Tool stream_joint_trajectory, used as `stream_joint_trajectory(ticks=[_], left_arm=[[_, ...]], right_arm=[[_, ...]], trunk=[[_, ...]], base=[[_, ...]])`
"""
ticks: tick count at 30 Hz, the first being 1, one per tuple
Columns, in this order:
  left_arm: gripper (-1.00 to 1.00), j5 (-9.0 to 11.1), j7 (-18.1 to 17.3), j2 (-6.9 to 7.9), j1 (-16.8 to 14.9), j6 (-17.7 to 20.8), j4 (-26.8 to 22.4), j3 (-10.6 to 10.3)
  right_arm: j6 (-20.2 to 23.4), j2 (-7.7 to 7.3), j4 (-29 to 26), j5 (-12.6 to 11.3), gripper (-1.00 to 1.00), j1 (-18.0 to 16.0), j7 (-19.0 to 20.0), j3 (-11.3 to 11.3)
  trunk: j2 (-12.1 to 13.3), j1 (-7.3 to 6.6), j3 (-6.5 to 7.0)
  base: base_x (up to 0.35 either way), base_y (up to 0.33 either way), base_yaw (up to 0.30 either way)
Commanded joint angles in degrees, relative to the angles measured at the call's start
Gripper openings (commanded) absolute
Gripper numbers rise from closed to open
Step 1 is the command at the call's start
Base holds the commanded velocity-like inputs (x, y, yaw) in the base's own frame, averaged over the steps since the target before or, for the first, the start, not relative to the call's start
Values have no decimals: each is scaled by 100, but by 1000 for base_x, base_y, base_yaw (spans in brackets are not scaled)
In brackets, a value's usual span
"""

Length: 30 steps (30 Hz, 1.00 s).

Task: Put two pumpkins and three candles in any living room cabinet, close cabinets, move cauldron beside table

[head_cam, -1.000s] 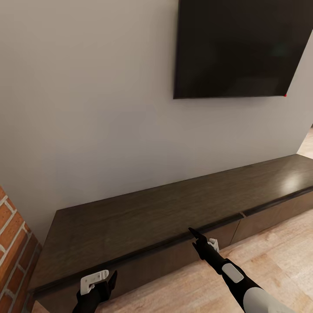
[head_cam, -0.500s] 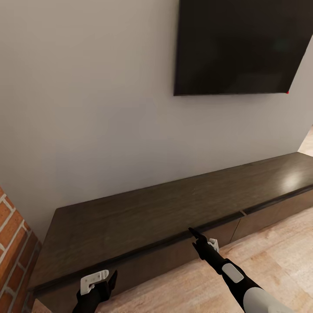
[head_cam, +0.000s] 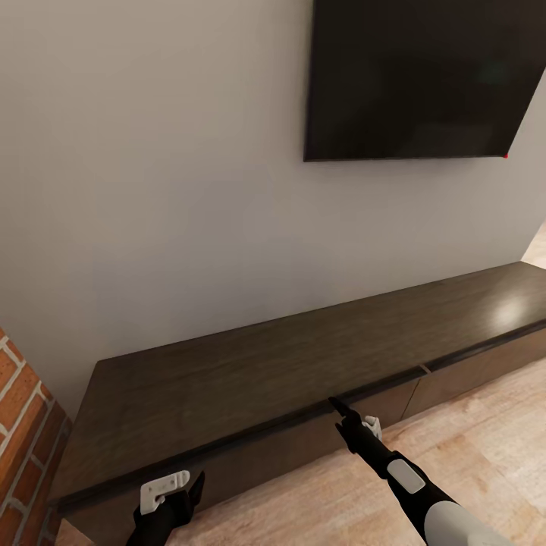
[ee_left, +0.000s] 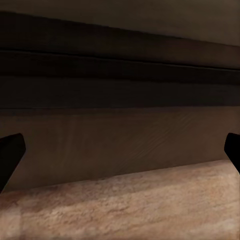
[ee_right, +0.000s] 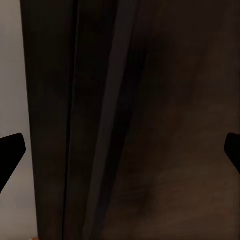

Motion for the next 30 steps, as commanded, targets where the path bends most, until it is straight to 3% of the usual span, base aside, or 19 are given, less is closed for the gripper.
stream_joint_trajectory(ticks=[1, 15, 16, 30], left_arm=[[100, 56, 42, 3, 0, 23, -12, -11], [100, 42, 42, 3, 0, 23, -12, -11], [100, 42, 42, 3, 0, 23, -12, -11], [100, 41, 50, 3, 0, 23, -12, -11]], right_arm=[[53, 0, 2, -40, 100, -2, 9, -14], [53, 8, -1, -32, 100, -2, -1, 1], [53, 8, -1, -30, -100, -2, -1, 2], [53, 9, -3, -27, -100, -2, -1, 4]], trunk=[[-2, -1, -4], [-2, -1, -4], [-2, -1, -4], [-2, -1, -4]], base=[[0, 0, 0], [31, 0, 0], [4, 0, 0], [1, 0, 0]])
